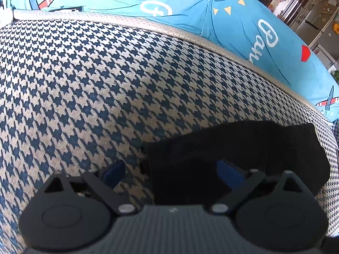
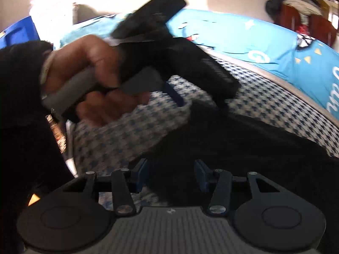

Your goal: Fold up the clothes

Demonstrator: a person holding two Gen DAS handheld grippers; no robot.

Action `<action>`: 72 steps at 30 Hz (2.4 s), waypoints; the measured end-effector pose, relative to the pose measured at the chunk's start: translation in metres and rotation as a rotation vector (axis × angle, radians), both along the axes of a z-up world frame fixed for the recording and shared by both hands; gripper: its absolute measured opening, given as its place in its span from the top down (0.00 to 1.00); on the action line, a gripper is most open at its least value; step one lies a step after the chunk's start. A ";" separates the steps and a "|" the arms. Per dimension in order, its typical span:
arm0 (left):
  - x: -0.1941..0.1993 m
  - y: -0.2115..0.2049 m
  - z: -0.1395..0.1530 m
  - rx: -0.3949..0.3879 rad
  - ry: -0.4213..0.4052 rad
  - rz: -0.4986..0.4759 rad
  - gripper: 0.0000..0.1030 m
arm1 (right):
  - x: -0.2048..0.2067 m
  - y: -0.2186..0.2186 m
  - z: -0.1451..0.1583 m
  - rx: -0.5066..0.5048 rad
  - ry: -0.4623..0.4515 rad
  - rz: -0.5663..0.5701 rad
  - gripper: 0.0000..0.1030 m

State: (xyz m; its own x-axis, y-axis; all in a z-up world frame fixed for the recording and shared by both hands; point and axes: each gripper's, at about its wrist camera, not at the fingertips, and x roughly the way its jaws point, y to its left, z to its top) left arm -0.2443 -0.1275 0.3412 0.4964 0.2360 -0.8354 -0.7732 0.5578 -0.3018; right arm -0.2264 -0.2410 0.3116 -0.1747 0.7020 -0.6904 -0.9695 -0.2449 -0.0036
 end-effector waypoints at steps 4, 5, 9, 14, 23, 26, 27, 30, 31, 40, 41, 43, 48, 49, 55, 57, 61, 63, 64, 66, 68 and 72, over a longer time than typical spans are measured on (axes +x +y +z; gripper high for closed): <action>-0.001 0.000 -0.001 -0.002 0.003 0.001 0.06 | -0.017 -0.008 -0.005 -0.006 -0.052 0.064 0.53; -0.001 0.000 -0.001 -0.002 0.004 0.000 0.06 | -0.020 -0.008 -0.008 -0.009 -0.072 0.073 0.54; 0.000 0.000 -0.002 -0.005 0.005 -0.005 0.06 | -0.033 -0.010 -0.022 -0.014 -0.200 0.080 0.54; -0.002 0.002 -0.004 -0.033 -0.011 -0.011 0.04 | -0.038 -0.010 -0.032 0.023 -0.246 0.051 0.56; -0.014 0.006 -0.007 -0.127 -0.078 -0.025 0.00 | -0.004 -0.002 -0.013 0.035 0.001 -0.096 0.93; -0.017 0.004 -0.010 -0.176 -0.106 -0.037 0.00 | 0.020 0.002 -0.010 0.017 0.196 -0.190 0.93; -0.016 0.003 -0.010 -0.192 -0.117 -0.047 0.00 | 0.028 0.002 -0.009 0.019 0.247 -0.219 0.93; -0.015 -0.001 -0.012 -0.241 -0.147 -0.084 0.00 | 0.048 -0.001 -0.005 0.033 0.375 -0.291 0.93; -0.014 -0.003 -0.015 -0.263 -0.150 -0.094 0.00 | 0.052 -0.002 -0.004 0.040 0.398 -0.301 0.93; -0.004 -0.014 -0.024 -0.327 -0.143 -0.123 0.02 | 0.063 -0.008 -0.001 0.052 0.483 -0.344 0.93; -0.005 -0.014 -0.025 -0.332 -0.148 -0.117 0.04 | 0.064 -0.008 -0.001 0.048 0.490 -0.343 0.93; -0.003 -0.014 -0.026 -0.337 -0.163 -0.111 0.19 | 0.063 -0.008 -0.002 0.040 0.484 -0.332 0.93; 0.006 -0.015 -0.030 -0.346 -0.176 -0.109 0.50 | 0.042 -0.007 -0.002 0.013 0.333 -0.280 0.76; 0.006 -0.015 -0.029 -0.346 -0.179 -0.109 0.51 | 0.038 -0.008 -0.002 0.015 0.297 -0.271 0.69; 0.007 -0.012 -0.030 -0.357 -0.186 -0.103 0.52 | 0.013 -0.010 -0.003 0.047 0.126 -0.219 0.43; 0.007 -0.012 -0.030 -0.358 -0.184 -0.103 0.52 | 0.005 -0.009 -0.006 0.039 0.100 -0.197 0.42; 0.008 -0.012 -0.029 -0.361 -0.184 -0.101 0.52 | -0.016 -0.007 -0.010 0.053 -0.008 -0.172 0.42; 0.009 -0.012 -0.029 -0.366 -0.186 -0.100 0.52 | -0.023 -0.003 -0.015 0.070 -0.079 -0.181 0.42; 0.009 -0.012 -0.029 -0.367 -0.187 -0.099 0.52 | -0.025 0.000 -0.018 0.076 -0.105 -0.188 0.42; 0.009 -0.012 -0.029 -0.369 -0.188 -0.099 0.52 | -0.027 0.005 -0.022 0.087 -0.142 -0.203 0.57; 0.009 -0.011 -0.029 -0.369 -0.187 -0.098 0.50 | -0.026 0.007 -0.023 0.094 -0.149 -0.221 0.86; 0.002 -0.003 -0.029 -0.353 -0.186 -0.048 0.17 | -0.019 0.002 -0.010 0.137 -0.123 -0.248 0.93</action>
State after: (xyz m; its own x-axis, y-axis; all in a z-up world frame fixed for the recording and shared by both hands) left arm -0.2422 -0.1305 0.3122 0.6505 -0.0764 -0.7557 -0.6628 0.4288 -0.6139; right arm -0.2454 -0.2395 0.3012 0.0926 0.8007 -0.5919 -0.9900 0.0104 -0.1409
